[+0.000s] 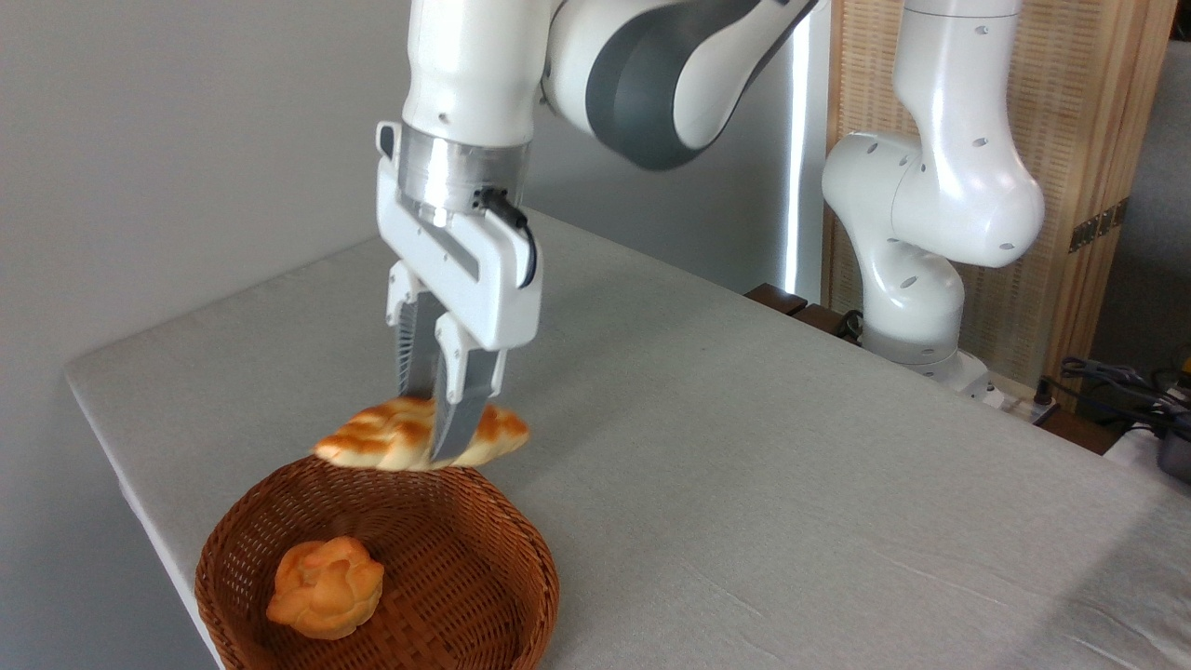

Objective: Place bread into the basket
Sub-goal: 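Lift the braided roll and carry it over the wicker basket, then lower the roll into the basket and open the gripper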

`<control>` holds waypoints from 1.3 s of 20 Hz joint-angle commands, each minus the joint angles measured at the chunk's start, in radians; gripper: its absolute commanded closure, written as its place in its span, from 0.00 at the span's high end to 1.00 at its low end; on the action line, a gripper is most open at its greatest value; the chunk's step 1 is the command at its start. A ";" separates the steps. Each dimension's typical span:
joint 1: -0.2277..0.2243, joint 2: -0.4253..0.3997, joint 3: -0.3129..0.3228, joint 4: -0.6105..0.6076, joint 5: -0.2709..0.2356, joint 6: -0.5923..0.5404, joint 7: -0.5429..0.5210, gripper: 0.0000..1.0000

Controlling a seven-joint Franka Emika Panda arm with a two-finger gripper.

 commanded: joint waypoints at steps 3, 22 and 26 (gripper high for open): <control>0.001 0.086 -0.001 0.020 -0.030 0.200 0.006 0.74; -0.002 0.162 -0.029 0.019 -0.061 0.286 0.001 1.00; -0.002 0.162 -0.029 0.019 -0.061 0.286 0.001 1.00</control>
